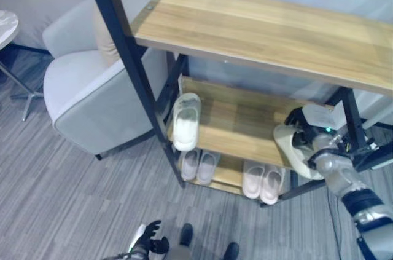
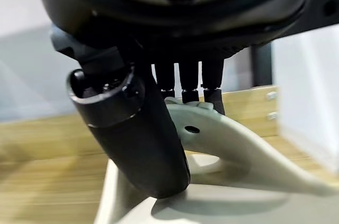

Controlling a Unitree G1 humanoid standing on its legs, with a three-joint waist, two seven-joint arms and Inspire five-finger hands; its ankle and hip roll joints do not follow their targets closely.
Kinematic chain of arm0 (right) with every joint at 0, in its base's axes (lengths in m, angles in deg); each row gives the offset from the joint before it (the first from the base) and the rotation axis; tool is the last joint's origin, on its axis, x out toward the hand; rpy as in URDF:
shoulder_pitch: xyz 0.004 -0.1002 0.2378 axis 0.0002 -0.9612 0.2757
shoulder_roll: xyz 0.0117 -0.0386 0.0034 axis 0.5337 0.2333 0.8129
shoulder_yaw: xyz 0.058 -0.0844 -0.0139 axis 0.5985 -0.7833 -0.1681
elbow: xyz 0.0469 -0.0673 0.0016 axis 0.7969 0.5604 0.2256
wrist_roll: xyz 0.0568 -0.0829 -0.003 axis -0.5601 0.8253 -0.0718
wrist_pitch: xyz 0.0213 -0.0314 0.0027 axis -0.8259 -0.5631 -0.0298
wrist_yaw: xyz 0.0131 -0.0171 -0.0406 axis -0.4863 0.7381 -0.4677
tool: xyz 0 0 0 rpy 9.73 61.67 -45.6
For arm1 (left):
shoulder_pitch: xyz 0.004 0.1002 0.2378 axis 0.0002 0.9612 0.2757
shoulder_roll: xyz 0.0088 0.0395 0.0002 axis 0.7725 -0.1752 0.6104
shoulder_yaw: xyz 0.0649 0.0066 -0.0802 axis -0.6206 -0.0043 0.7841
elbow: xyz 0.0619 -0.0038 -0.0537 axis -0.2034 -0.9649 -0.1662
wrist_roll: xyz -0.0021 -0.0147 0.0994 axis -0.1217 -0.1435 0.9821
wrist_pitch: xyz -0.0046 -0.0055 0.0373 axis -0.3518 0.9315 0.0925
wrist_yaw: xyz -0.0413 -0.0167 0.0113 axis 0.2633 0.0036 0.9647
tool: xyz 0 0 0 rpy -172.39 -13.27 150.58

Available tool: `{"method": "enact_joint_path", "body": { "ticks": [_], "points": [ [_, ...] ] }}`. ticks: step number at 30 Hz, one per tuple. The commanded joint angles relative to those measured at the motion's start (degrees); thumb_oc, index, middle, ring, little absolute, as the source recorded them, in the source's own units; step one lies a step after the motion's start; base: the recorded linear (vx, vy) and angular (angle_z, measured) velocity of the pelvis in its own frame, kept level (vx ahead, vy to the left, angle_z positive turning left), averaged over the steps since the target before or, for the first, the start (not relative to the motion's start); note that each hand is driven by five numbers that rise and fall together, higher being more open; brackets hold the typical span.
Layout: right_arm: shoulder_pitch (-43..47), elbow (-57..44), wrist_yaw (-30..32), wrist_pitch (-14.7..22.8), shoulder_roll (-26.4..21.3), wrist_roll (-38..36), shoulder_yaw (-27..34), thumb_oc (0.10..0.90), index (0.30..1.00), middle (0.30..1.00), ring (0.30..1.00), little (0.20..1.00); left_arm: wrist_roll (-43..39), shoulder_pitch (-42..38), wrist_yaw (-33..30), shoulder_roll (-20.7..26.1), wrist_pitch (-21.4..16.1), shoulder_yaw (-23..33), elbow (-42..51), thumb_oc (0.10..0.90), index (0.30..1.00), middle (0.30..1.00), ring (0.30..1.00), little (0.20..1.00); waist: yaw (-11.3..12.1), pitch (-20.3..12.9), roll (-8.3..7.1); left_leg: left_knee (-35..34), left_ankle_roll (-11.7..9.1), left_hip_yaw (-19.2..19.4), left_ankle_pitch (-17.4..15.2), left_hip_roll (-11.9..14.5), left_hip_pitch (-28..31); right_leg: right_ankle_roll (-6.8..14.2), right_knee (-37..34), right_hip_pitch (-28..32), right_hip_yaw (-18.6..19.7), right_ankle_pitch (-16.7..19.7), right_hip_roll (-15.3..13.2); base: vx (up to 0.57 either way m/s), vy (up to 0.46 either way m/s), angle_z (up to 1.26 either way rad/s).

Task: Arrange the slippers neatly on the shoe rack.

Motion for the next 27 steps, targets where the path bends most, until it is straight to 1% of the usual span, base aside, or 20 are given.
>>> {"method": "enact_joint_path", "body": {
  "ticks": [1, 6, 11, 12, 13, 17, 18, 20, 23, 27],
  "points": [
    [6.6, -4.5, 4.0, 2.2, -0.7, -1.6, 0.4, 0.400, 0.300, 0.300, 0.300, 0.300, -2.1, 0.3, 0.1, -1.0, -1.4, -3.5, -2.0, 0.800, 0.900, 0.900, 0.900, 0.900, 1.8, -3.4, -1.75, -0.4, -2.3, 2.5, -6.3, 0.7, 2.1, 5.1, 0.4, 1.1, 2.9, -4.6, -4.1, 0.00, 0.000, 0.00],
    [10.2, -4.7, 5.8, 2.5, 2.5, -2.4, -0.6, 0.400, 0.300, 0.300, 0.300, 0.300, -2.6, 0.5, -0.4, -0.6, -1.3, -3.7, -1.6, 0.800, 0.900, 0.900, 0.900, 0.900, 3.3, -3.2, -2.22, -0.4, -2.4, 2.0, -6.1, 0.8, 2.0, 5.0, 0.4, 1.2, 2.5, -4.7, -4.0, 0.00, 0.000, 0.03],
    [13.9, -2.3, 7.3, 2.4, 4.9, -3.2, -1.9, 0.400, 0.300, 0.300, 0.300, 0.300, -3.2, 0.6, -0.8, -0.2, -1.4, -3.8, -1.6, 0.800, 0.900, 0.900, 0.900, 0.900, 5.5, -2.6, -2.95, -0.4, -2.5, 0.8, -5.7, 0.9, 1.3, 4.9, 0.5, 1.1, 1.3, -4.8, -3.8, 0.00, -0.003, 0.09],
    [15.0, -0.5, 7.7, 2.1, 5.0, -3.5, -2.4, 0.400, 0.300, 0.300, 0.300, 0.300, -3.4, 0.7, -1.0, 0.0, -1.4, -4.0, -1.6, 0.800, 0.900, 0.900, 0.900, 0.900, 6.6, -2.5, -3.26, -0.4, -2.6, 0.1, -5.5, 0.8, 0.9, 4.8, 0.5, 1.1, 0.6, -4.9, -3.8, 0.00, -0.002, 0.16],
    [15.2, -0.4, 7.8, 2.2, 5.0, -3.5, -2.4, 0.400, 0.300, 0.300, 0.300, 0.300, -3.4, 0.7, -1.0, 0.0, -1.4, -4.0, -1.6, 0.800, 0.900, 0.900, 0.900, 0.900, 6.5, -2.5, -3.26, -0.4, -2.6, 0.1, -5.5, 0.8, 0.8, 4.8, 0.5, 1.1, 0.6, -4.9, -3.8, 0.00, -0.006, 0.25],
    [17.2, 2.7, 9.3, 1.7, 4.7, -3.5, -2.9, 0.400, 0.300, 0.300, 0.300, 0.300, -3.8, 1.2, -1.2, 0.2, -1.6, -4.5, -1.4, 0.800, 0.900, 0.900, 0.900, 0.900, 8.3, -1.9, -3.71, -0.4, -2.8, -1.7, -4.9, 0.6, -0.2, 4.8, 0.6, 1.0, -1.1, -5.0, -3.7, 0.00, -0.008, 0.26],
    [17.3, 2.8, 9.4, 1.7, 4.7, -3.5, -2.9, 0.400, 0.300, 0.300, 0.300, 0.300, -3.8, 1.1, -1.2, 0.2, -1.6, -4.5, -1.4, 0.800, 0.900, 0.900, 0.900, 0.900, 8.2, -1.9, -3.71, -0.4, -2.8, -1.7, -4.9, 0.6, -0.2, 4.8, 0.6, 1.0, -1.2, -5.0, -3.7, -0.01, -0.008, 0.18],
    [20.0, 5.9, 10.3, 1.2, 4.4, -3.5, -3.7, 0.400, 0.300, 0.300, 0.300, 0.300, -3.8, 1.1, -1.5, 0.7, -1.7, -5.0, -1.6, 0.800, 0.900, 0.900, 0.900, 0.900, 9.6, -1.4, -4.06, -0.4, -2.9, -2.8, -4.4, 0.5, -1.2, 4.8, 0.6, 0.8, -2.2, -5.1, -3.6, -0.02, -0.010, 0.26],
    [22.2, 8.2, 11.1, 0.9, 4.4, -3.9, -4.4, 0.400, 0.300, 0.300, 0.300, 0.300, -4.0, 0.8, -1.9, 0.8, -1.7, -5.2, -1.9, 0.800, 0.900, 0.900, 0.900, 0.900, 10.0, -1.1, -4.20, -0.4, -3.0, -3.3, -4.1, 0.4, -1.7, 4.7, 0.7, 0.6, -2.7, -5.1, -3.5, -0.01, -0.001, 0.21],
    [26.0, 13.5, 12.4, -0.1, 4.3, -4.2, -5.9, 0.400, 0.300, 0.300, 0.300, 0.300, -4.8, 0.2, -2.7, 1.1, -2.0, -5.8, -1.5, 0.800, 0.900, 0.900, 0.900, 0.900, 11.5, -0.6, -4.52, -0.4, -3.0, -4.7, -3.8, 0.2, -2.7, 4.7, 0.7, 0.4, -3.7, -5.2, -3.6, 0.00, 0.010, 0.09]
  ]
}}
